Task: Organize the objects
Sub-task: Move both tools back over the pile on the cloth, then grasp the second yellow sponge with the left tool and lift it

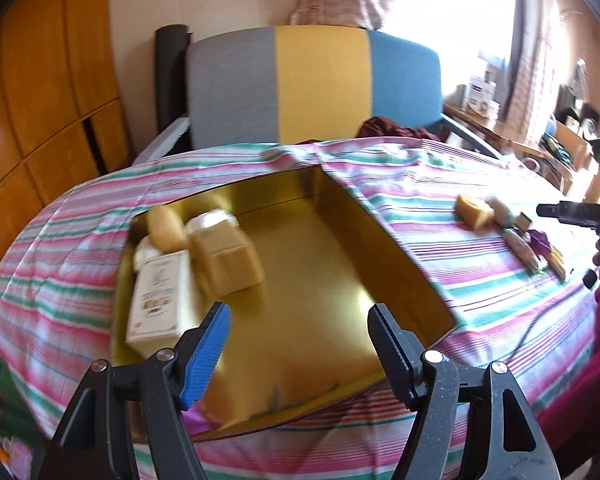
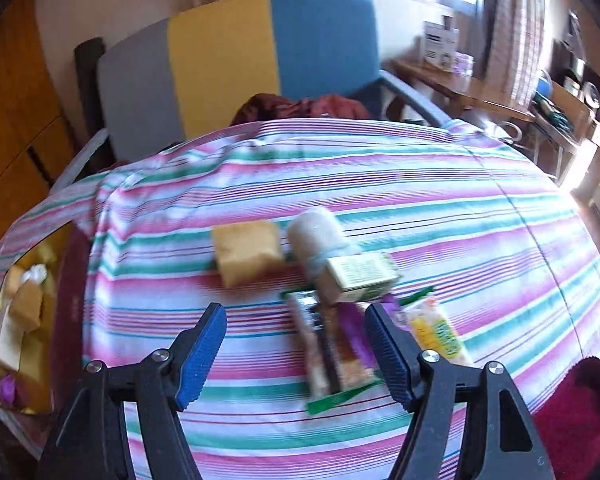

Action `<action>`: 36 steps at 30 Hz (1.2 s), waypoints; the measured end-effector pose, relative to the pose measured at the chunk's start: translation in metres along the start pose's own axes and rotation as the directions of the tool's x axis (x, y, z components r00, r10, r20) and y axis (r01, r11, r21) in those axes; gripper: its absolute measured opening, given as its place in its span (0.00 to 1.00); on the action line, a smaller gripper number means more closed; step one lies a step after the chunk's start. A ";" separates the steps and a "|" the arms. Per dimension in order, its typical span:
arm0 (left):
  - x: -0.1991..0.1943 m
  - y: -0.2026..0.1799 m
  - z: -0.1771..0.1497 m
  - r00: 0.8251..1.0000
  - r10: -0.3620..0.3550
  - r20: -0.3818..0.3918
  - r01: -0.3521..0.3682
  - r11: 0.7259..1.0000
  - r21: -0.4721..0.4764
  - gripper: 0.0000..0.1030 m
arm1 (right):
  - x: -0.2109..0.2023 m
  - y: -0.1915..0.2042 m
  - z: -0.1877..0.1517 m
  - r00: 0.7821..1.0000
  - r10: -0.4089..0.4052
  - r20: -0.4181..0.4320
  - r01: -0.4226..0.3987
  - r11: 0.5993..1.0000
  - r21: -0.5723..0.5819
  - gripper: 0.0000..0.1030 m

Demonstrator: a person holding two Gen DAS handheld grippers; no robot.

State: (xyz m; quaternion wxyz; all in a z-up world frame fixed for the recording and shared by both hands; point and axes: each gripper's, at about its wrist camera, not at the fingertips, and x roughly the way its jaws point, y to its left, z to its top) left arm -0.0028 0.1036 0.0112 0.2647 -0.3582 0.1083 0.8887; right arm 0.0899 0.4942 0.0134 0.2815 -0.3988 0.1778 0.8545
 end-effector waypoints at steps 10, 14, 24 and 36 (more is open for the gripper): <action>0.027 -0.080 0.039 0.994 -0.110 -0.023 0.112 0.986 0.127 0.70 | 0.007 -0.103 -0.007 1.000 -0.006 -0.030 0.020 0.878 0.479 0.71; 0.045 -0.110 0.049 0.984 -0.162 -0.070 0.171 0.975 0.144 0.72 | 0.006 -0.121 -0.014 1.000 0.017 -0.018 -0.004 0.826 0.563 0.71; 0.081 -0.155 0.059 0.965 -0.209 -0.158 0.234 0.959 0.159 0.74 | 0.015 -0.117 -0.016 0.995 0.091 -0.036 -0.055 0.819 0.571 0.71; 0.148 -0.201 0.103 0.936 -0.253 -0.246 0.277 0.959 0.066 0.78 | 0.019 -0.112 -0.017 0.988 0.151 -0.046 -0.099 0.821 0.563 0.71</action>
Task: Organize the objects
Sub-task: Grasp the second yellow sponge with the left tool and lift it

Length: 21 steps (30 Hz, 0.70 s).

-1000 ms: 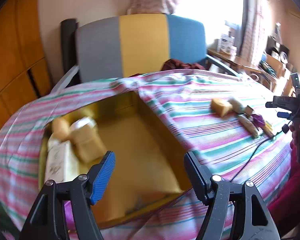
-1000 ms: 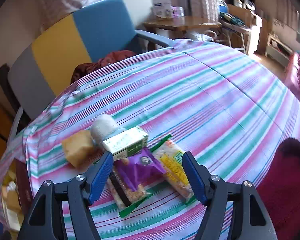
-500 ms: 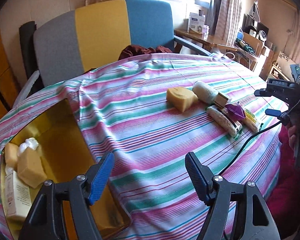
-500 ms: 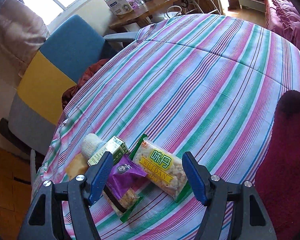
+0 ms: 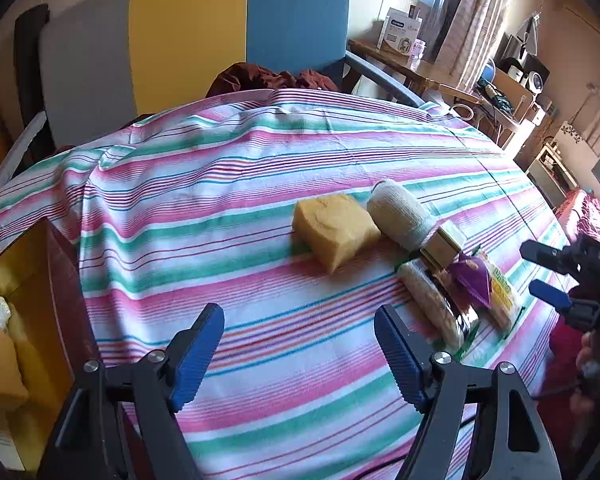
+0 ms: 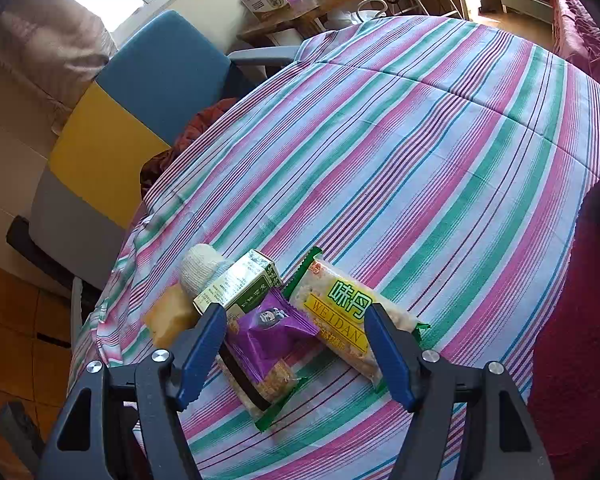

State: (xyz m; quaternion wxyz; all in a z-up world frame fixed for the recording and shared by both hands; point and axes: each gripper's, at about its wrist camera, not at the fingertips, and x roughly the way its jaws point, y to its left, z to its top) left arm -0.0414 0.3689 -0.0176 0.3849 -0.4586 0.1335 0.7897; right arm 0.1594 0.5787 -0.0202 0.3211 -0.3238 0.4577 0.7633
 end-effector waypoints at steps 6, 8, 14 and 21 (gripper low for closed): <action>0.038 -0.011 0.031 0.999 -0.030 -0.035 0.028 0.997 -0.066 0.86 | 0.003 -0.001 0.000 0.999 0.028 -0.020 -0.028 1.000 0.008 0.71; 0.049 -0.015 0.039 0.999 -0.017 -0.041 0.014 0.998 -0.066 0.86 | 0.004 -0.001 0.000 0.999 0.035 -0.028 -0.034 0.999 0.009 0.71; 0.084 -0.027 0.060 0.998 0.013 -0.055 -0.016 0.999 -0.048 0.87 | 0.008 -0.001 0.000 0.998 0.049 -0.049 -0.049 0.999 0.014 0.71; 0.114 -0.026 0.070 0.997 0.045 -0.058 -0.047 0.998 -0.043 0.83 | 0.013 -0.001 -0.001 0.997 0.044 -0.063 -0.043 0.999 0.015 0.71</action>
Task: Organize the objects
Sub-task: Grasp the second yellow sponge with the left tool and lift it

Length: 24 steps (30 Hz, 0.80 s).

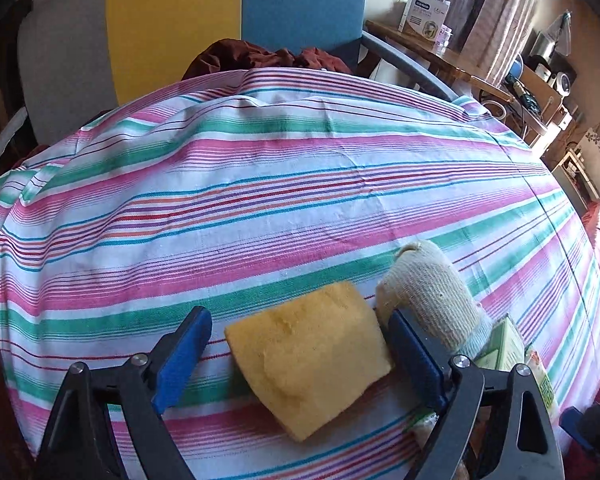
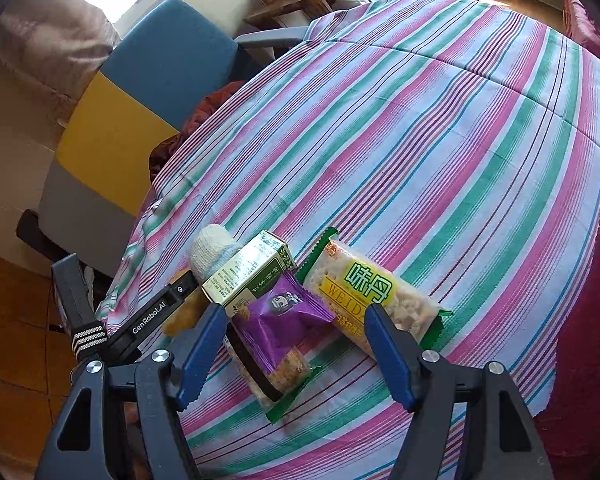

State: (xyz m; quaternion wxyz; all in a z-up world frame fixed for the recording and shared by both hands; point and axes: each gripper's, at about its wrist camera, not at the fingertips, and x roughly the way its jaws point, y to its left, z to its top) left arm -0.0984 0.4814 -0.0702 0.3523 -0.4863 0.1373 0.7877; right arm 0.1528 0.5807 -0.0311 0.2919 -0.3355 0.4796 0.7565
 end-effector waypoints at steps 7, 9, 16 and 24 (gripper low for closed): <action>-0.023 0.009 -0.029 0.999 -0.032 0.040 0.030 0.999 0.036 0.60 | -0.001 -0.005 0.002 1.000 -0.020 0.014 0.020 1.000 0.020 0.71; -0.032 0.016 -0.042 0.998 -0.044 0.044 0.042 0.999 0.031 0.59 | -0.003 -0.009 0.004 0.999 -0.026 0.026 0.025 0.999 0.039 0.71; -0.070 0.040 -0.101 0.998 -0.045 0.054 0.044 0.999 0.024 0.60 | -0.004 -0.021 0.009 0.995 -0.080 0.056 0.074 0.992 0.103 0.71; -0.103 0.041 -0.157 0.992 -0.073 0.106 0.062 0.993 0.099 0.60 | -0.001 -0.028 0.010 0.989 -0.141 0.053 0.133 0.983 0.129 0.71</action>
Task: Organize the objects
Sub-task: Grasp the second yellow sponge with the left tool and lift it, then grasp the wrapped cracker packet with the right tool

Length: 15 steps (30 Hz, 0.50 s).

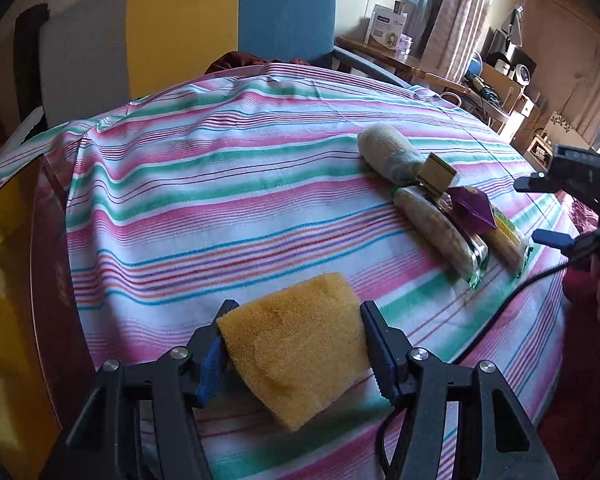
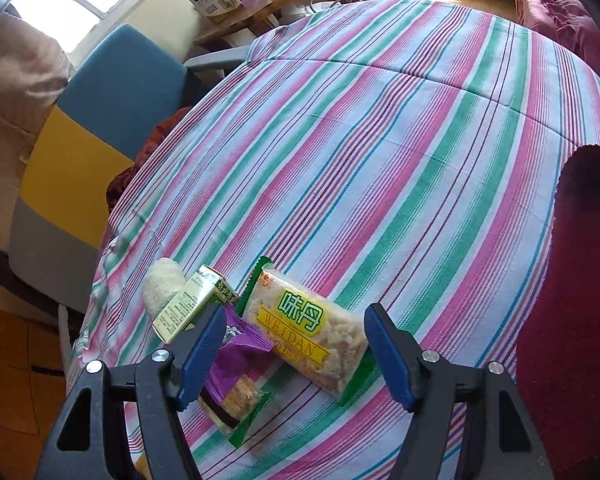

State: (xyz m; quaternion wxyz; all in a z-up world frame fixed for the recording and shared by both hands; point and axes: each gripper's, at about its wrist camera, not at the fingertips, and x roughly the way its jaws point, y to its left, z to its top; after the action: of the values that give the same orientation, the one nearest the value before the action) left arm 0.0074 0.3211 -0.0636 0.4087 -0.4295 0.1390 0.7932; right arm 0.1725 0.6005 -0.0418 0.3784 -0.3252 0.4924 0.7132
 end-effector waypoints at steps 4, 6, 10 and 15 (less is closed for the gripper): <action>-0.002 0.002 -0.008 0.999 -0.020 0.044 0.020 1.000 0.009 0.60 | 0.000 0.004 -0.001 1.000 0.013 0.000 -0.013 1.000 -0.016 0.71; 0.002 0.007 -0.009 0.998 -0.041 0.050 0.041 0.999 -0.009 0.60 | -0.005 0.013 -0.002 0.999 0.042 0.033 -0.041 0.997 -0.058 0.71; 0.001 0.003 -0.012 0.997 -0.028 0.076 0.027 0.999 0.021 0.60 | 0.002 0.036 -0.010 0.997 0.072 -0.008 -0.072 0.985 -0.158 0.70; 0.002 0.004 -0.012 0.996 -0.027 0.082 0.026 0.999 0.022 0.60 | 0.015 0.057 -0.022 0.981 0.145 -0.128 -0.172 0.957 -0.233 0.70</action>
State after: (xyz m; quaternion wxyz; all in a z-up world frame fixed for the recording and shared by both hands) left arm 0.0108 0.3132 -0.0726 0.4291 -0.3939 0.1246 0.8033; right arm 0.1177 0.5696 -0.0347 0.2494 -0.3672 0.4458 0.7773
